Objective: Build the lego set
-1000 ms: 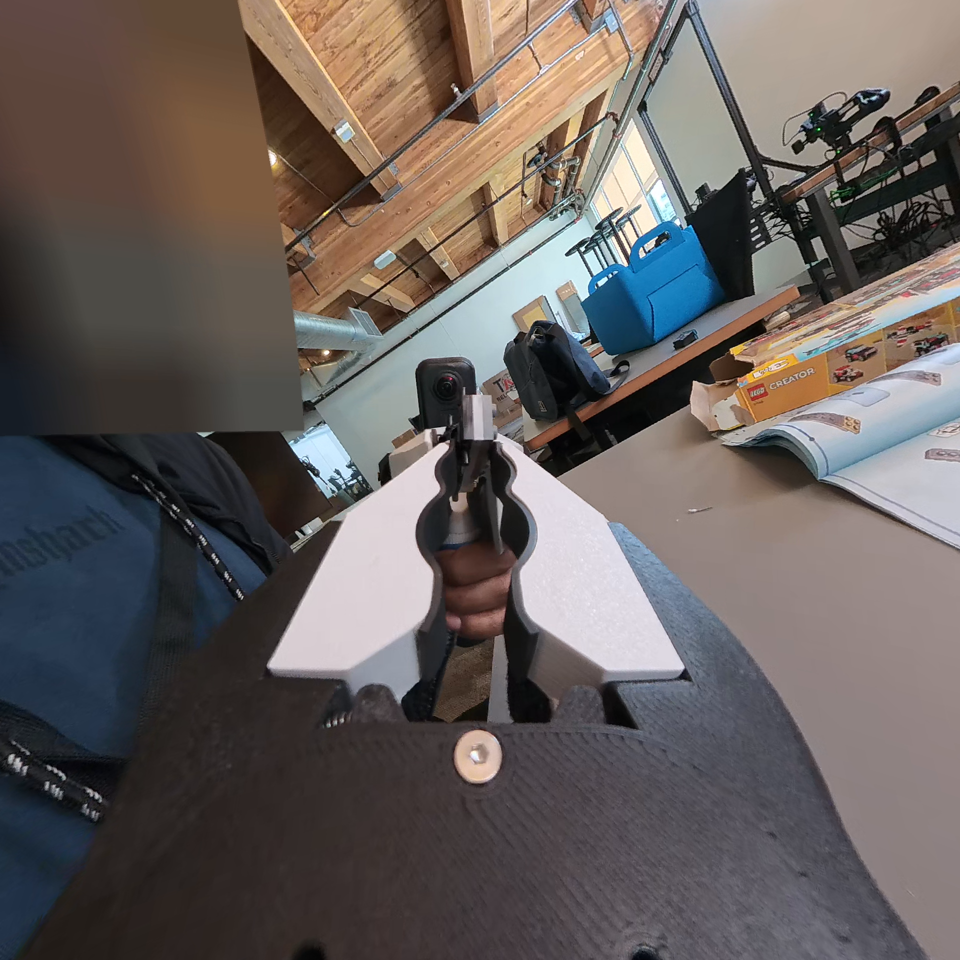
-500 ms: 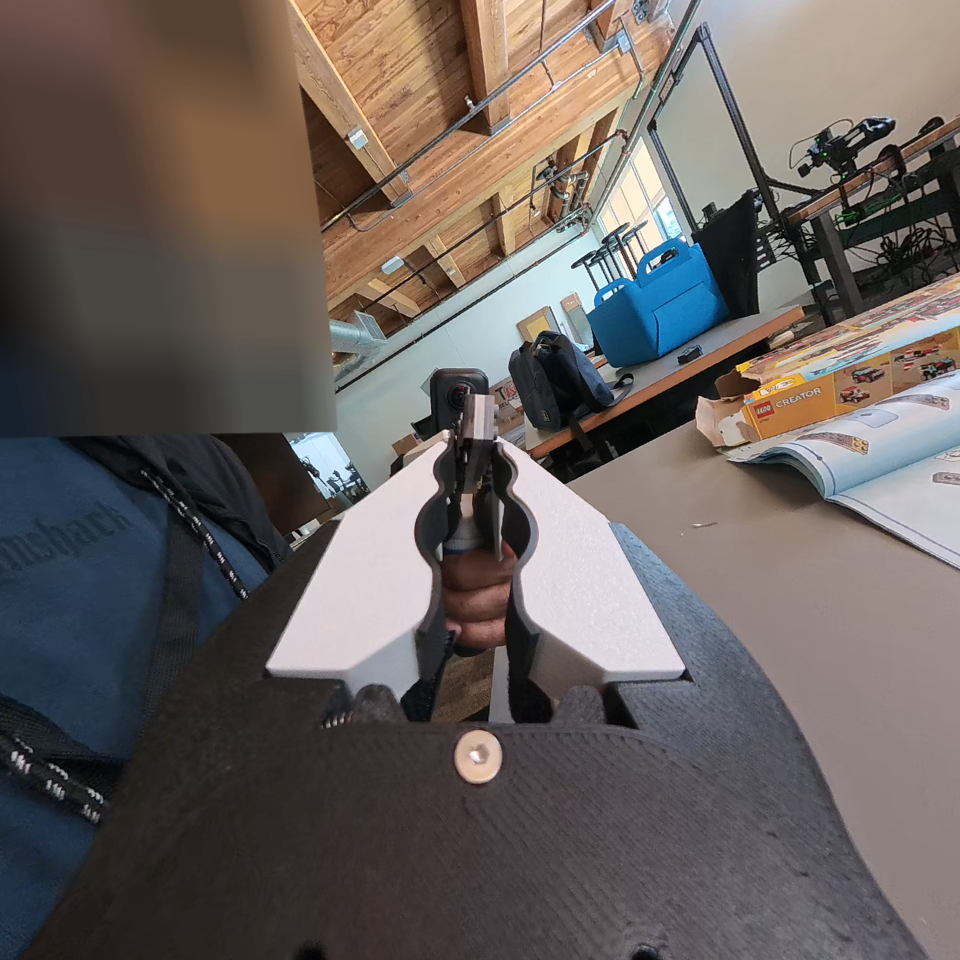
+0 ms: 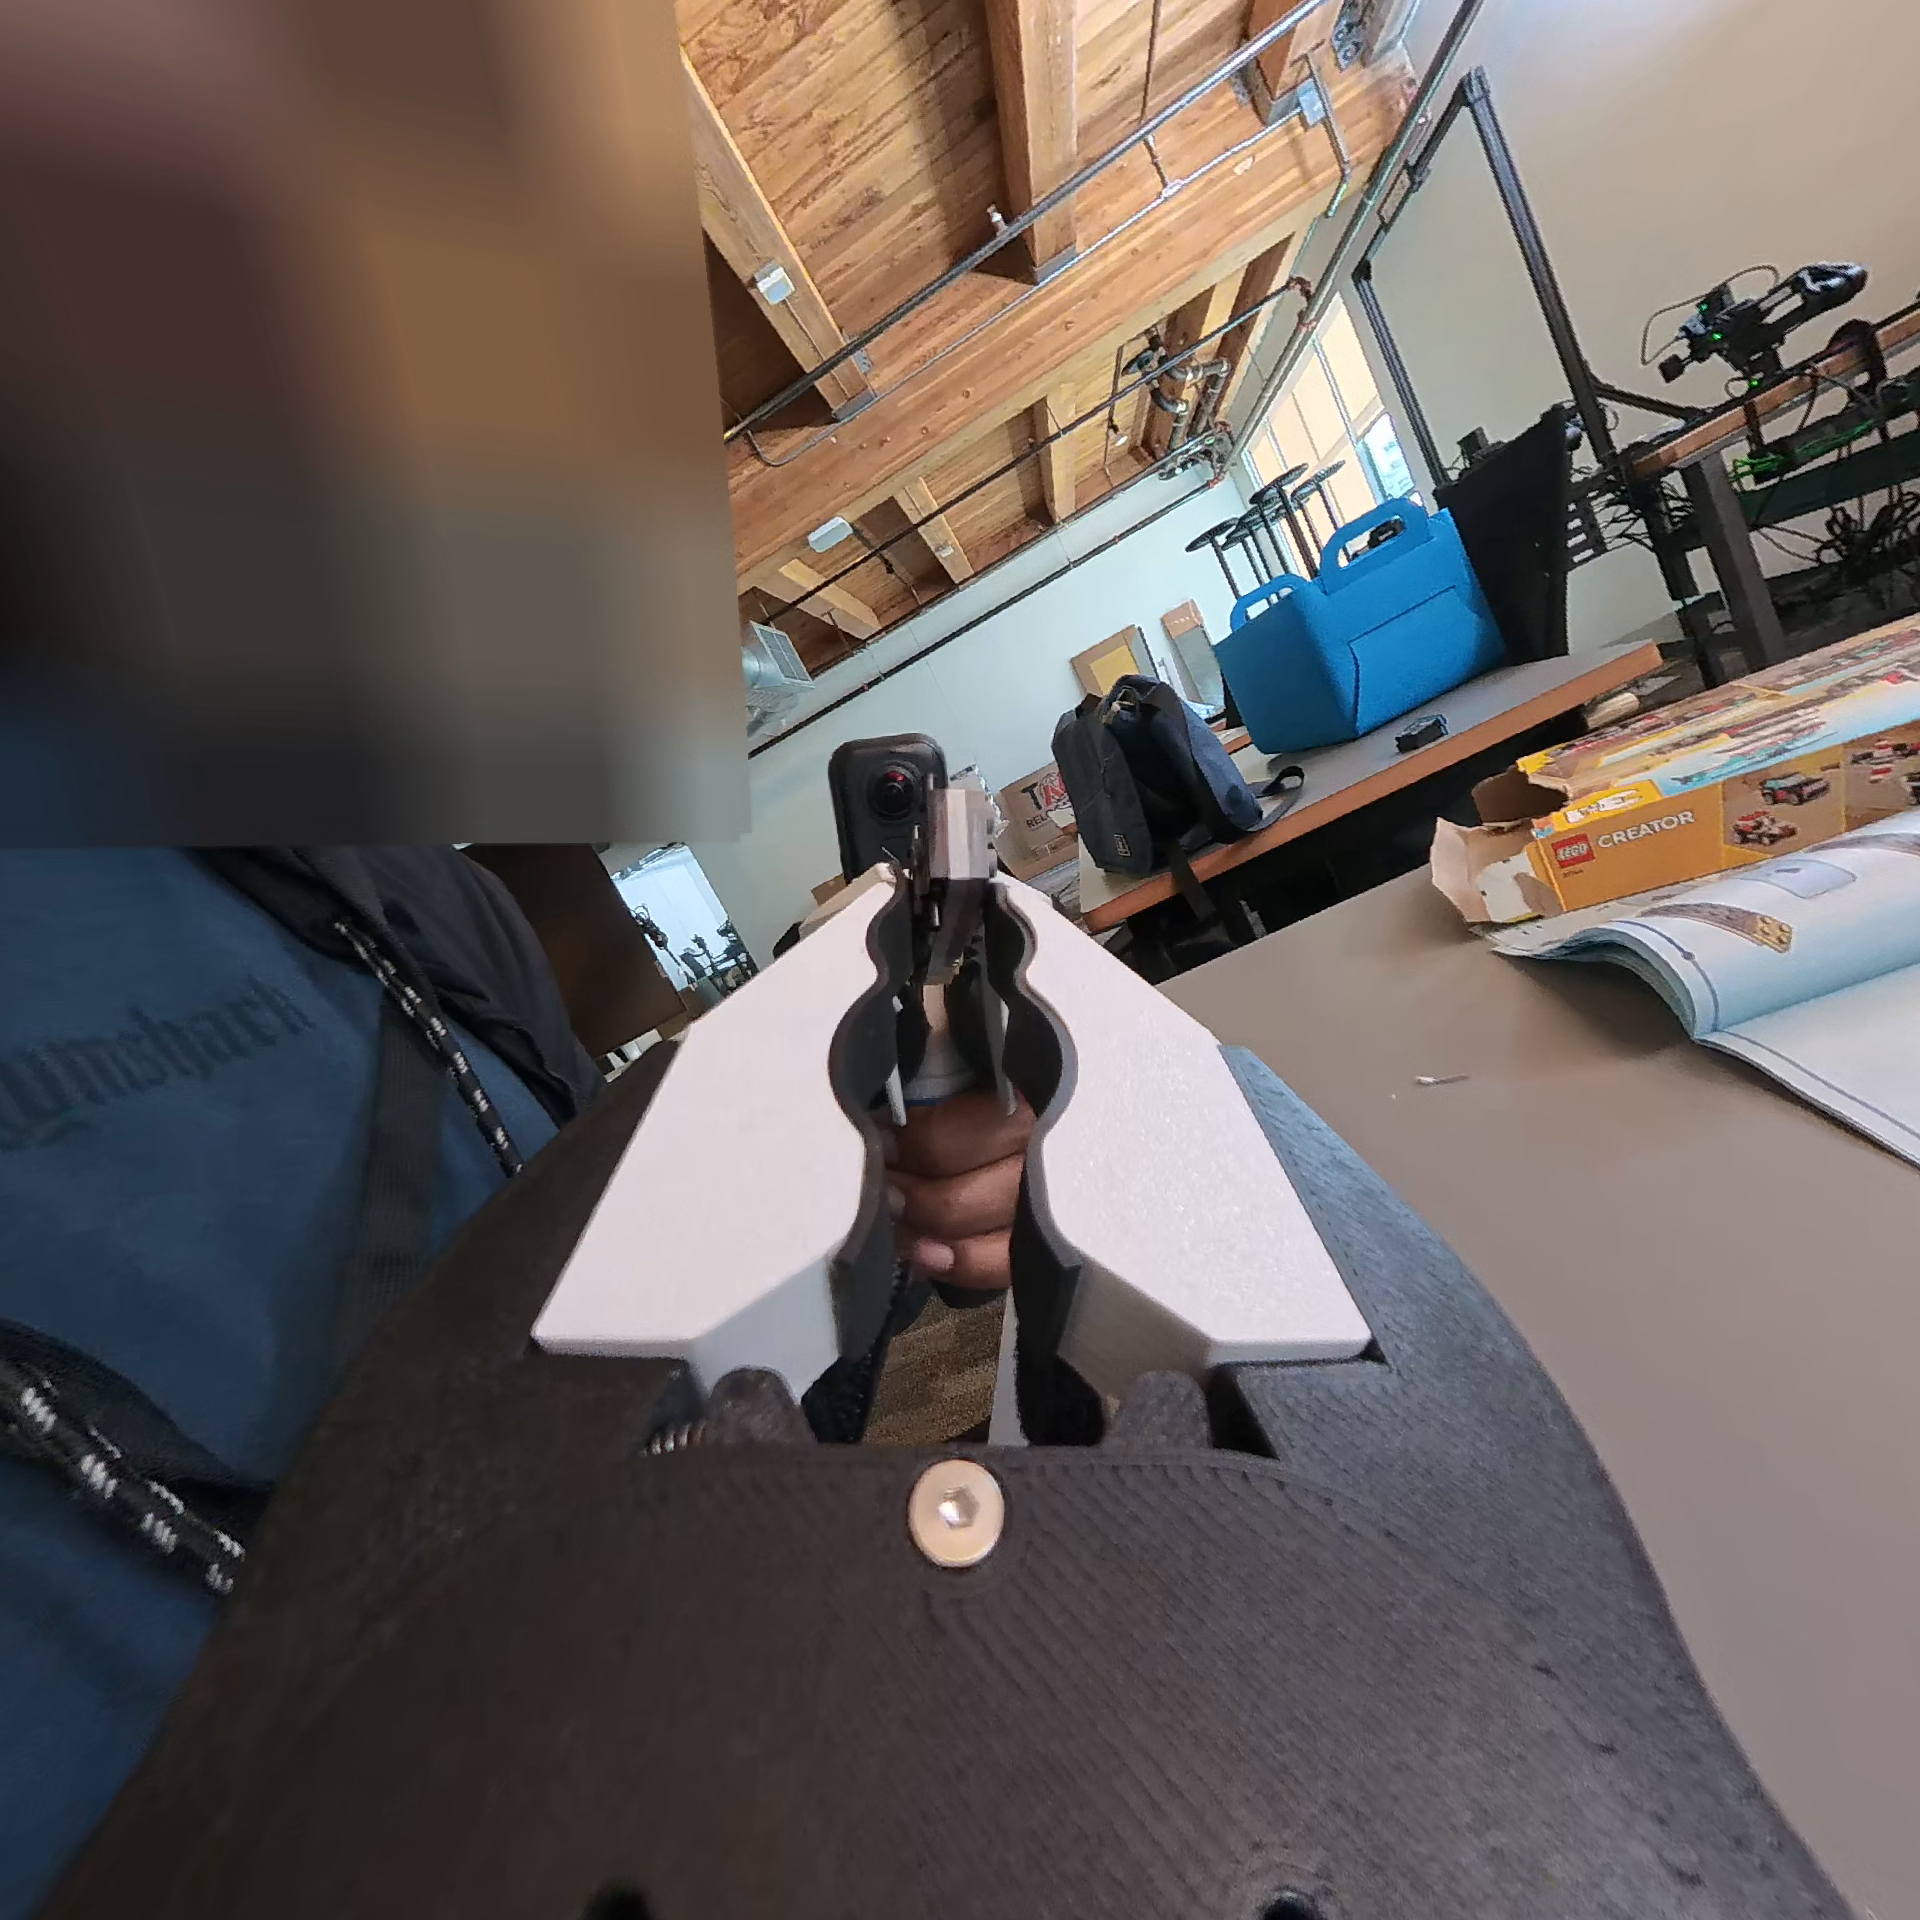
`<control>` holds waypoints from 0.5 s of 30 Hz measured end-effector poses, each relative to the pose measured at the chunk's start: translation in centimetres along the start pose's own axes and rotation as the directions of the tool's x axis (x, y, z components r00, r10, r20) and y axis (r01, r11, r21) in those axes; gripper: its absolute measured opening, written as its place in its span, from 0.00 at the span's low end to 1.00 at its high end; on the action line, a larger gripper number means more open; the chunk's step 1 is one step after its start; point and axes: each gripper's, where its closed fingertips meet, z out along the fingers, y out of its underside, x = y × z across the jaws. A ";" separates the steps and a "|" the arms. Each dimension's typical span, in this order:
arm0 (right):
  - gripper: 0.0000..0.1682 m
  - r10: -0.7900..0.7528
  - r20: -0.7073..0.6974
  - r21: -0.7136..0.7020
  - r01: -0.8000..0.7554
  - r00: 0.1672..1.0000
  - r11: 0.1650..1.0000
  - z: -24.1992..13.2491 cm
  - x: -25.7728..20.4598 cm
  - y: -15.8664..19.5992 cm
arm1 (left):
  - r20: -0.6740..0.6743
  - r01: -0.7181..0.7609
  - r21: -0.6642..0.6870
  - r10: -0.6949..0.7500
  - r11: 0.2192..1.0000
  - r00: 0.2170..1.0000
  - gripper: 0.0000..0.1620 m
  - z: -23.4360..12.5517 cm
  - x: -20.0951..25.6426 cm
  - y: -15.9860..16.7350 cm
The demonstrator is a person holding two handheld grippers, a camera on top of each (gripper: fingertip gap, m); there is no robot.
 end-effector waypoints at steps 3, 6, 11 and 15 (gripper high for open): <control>0.08 -0.017 0.016 0.005 0.017 1.000 1.000 0.0 -0.4 -0.1 | -0.005 -0.035 0.008 0.035 0.999 0.999 0.08 0.0 0.4 -0.1; 0.08 -0.034 0.028 0.005 0.034 0.999 0.999 0.1 -0.7 -0.1 | -0.007 -0.070 0.015 0.070 0.997 0.998 0.08 0.0 0.6 -0.2; 0.08 -0.021 0.044 -0.005 0.021 0.999 1.000 0.1 -0.7 0.0 | 0.009 -0.143 0.002 0.142 0.990 0.990 0.08 -0.1 0.6 -0.2; 0.09 -0.032 0.038 -0.021 0.033 0.999 0.999 0.2 -0.6 0.1 | 0.015 -0.179 -0.001 0.179 0.984 0.984 0.08 -0.3 0.5 -0.2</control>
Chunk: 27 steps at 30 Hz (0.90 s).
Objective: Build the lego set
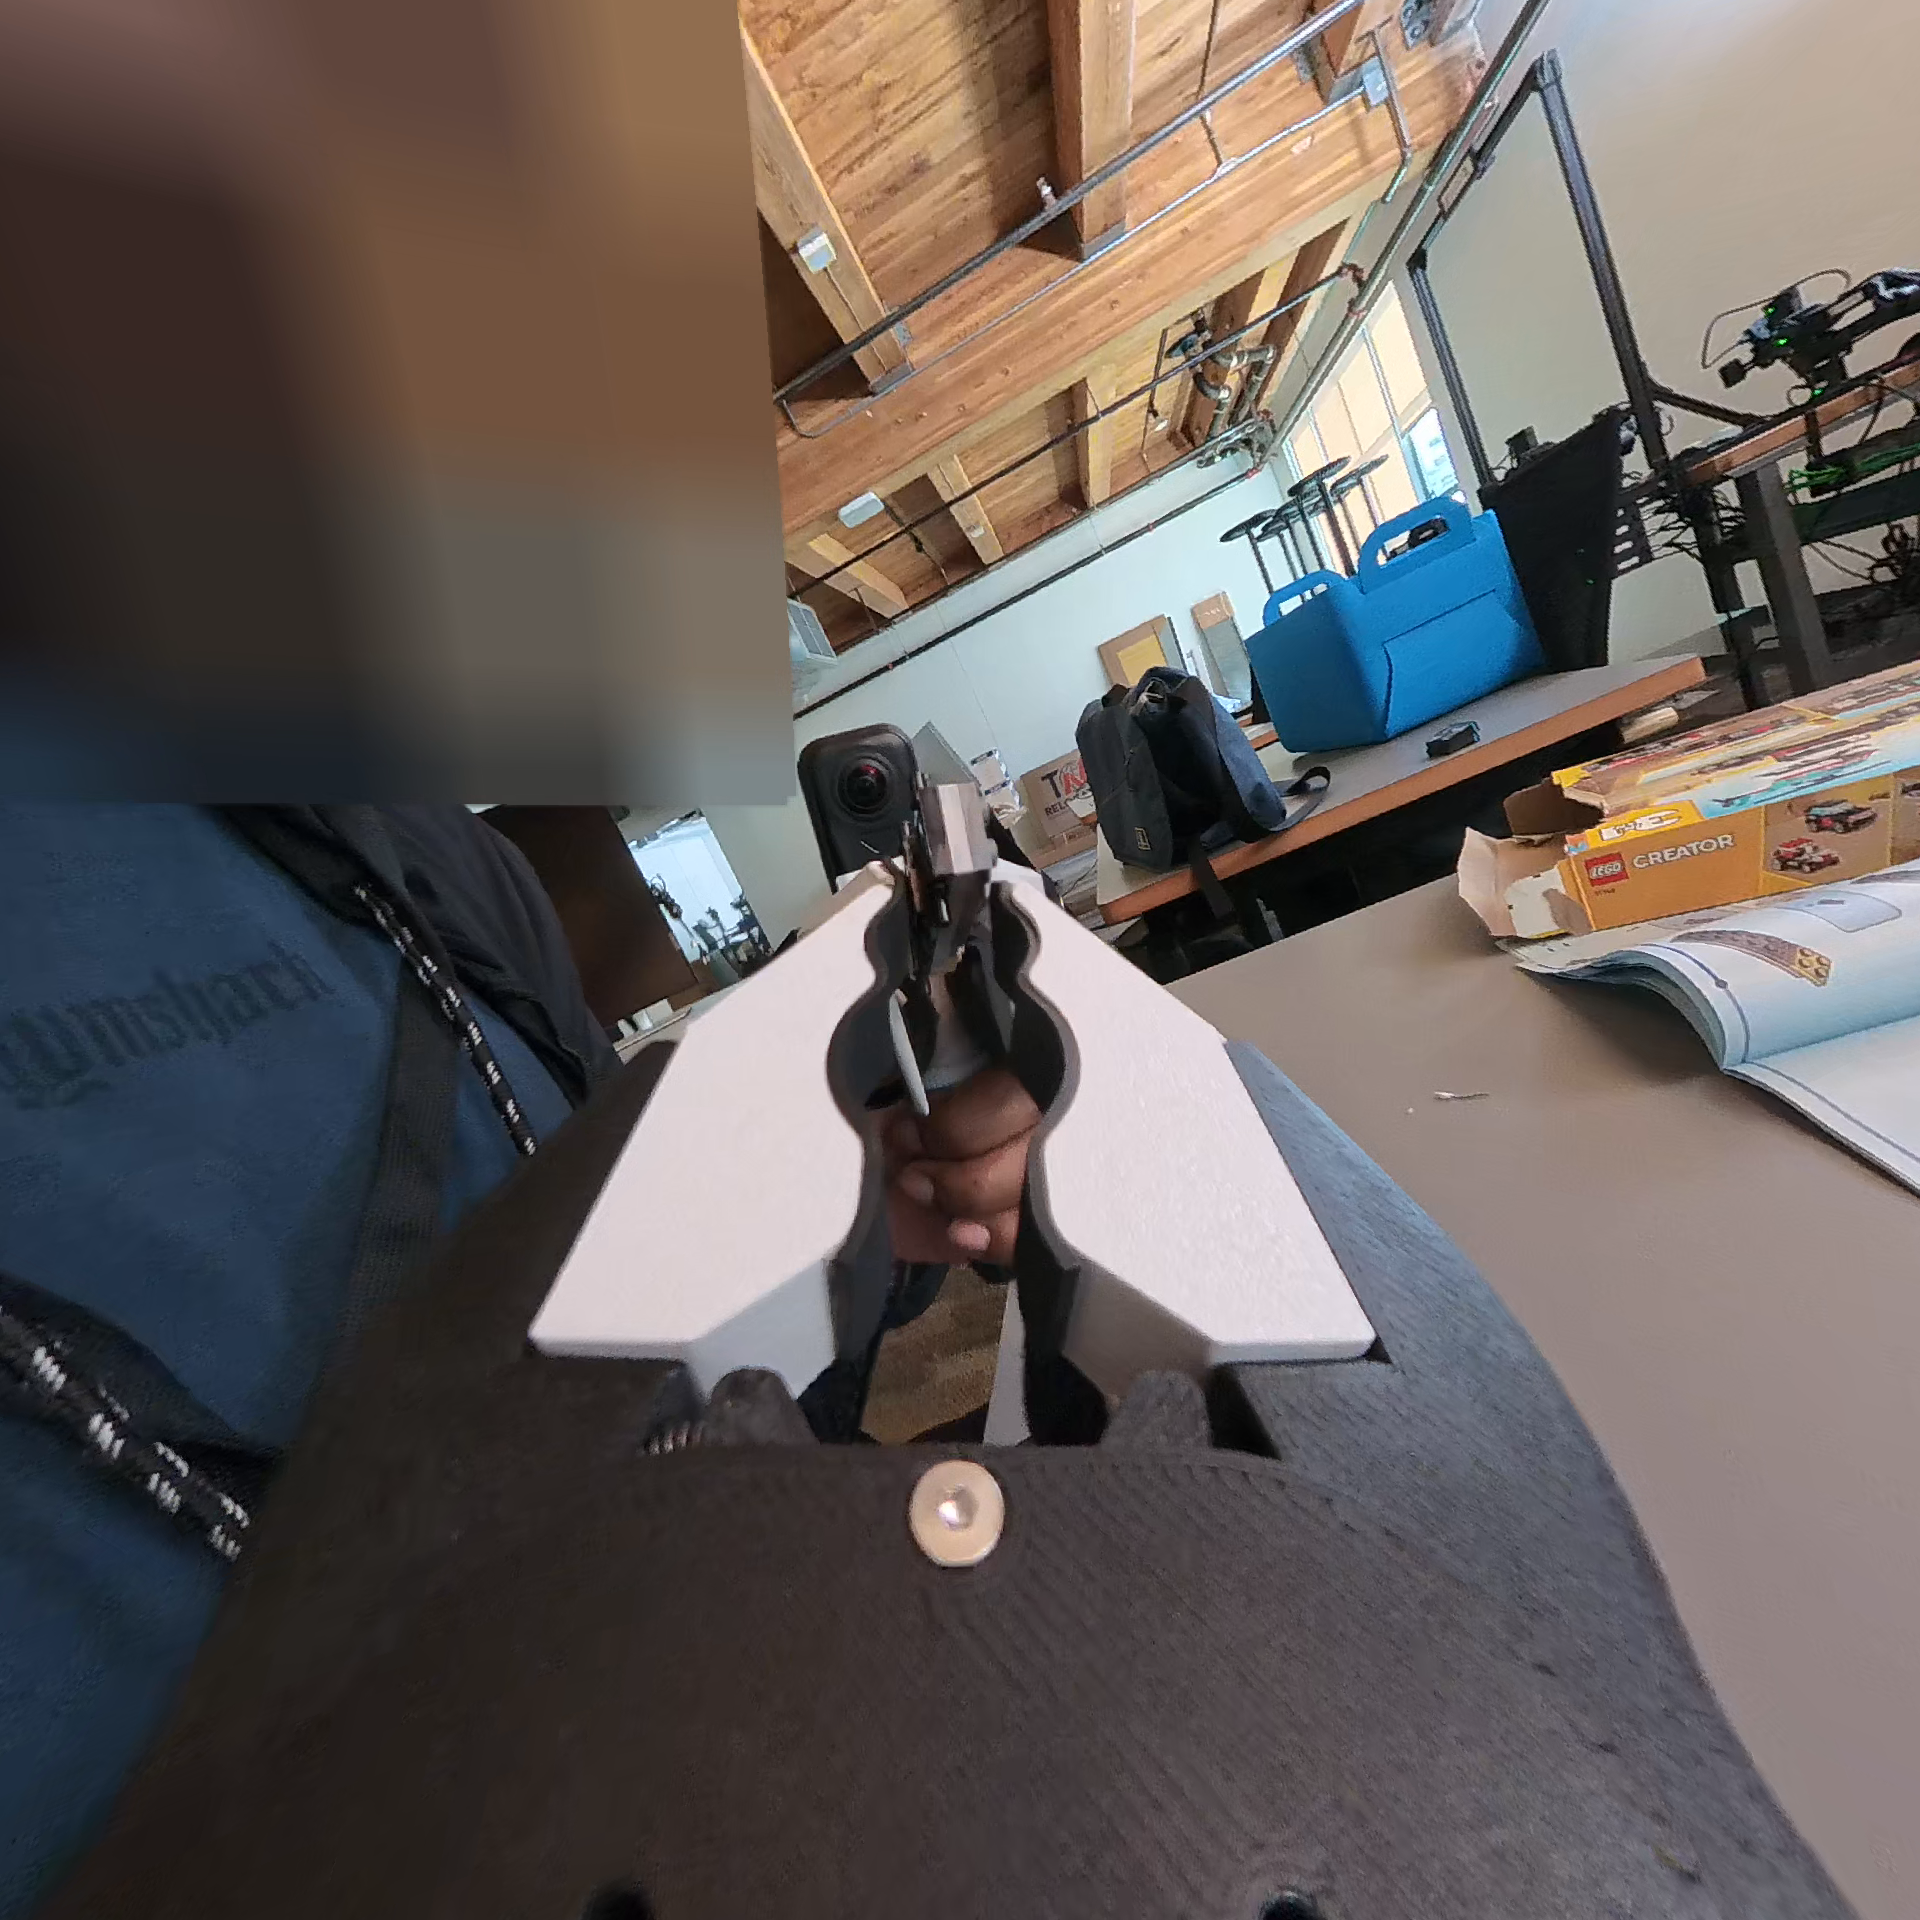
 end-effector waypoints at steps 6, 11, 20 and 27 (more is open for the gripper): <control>0.21 -0.094 -0.010 -0.124 0.092 0.995 0.988 -1.1 0.8 -0.1 | 0.010 -0.126 -0.067 0.127 0.990 0.992 0.08 -0.4 -0.2 0.4; 0.21 -0.317 -0.009 -0.278 0.302 0.948 0.912 -1.5 0.5 0.5 | -0.018 -0.264 -0.187 0.265 0.946 0.964 0.08 -0.3 0.1 2.0; 0.12 -0.383 0.044 -0.386 0.369 0.923 0.846 -1.6 -0.1 2.2 | -0.086 -0.249 -0.242 0.234 0.938 0.968 0.08 0.1 0.9 3.6; 0.10 -0.370 0.089 -0.387 0.375 0.925 0.843 -1.7 -0.8 2.3 | -0.123 -0.172 -0.222 0.147 0.960 0.981 0.08 0.1 1.5 3.5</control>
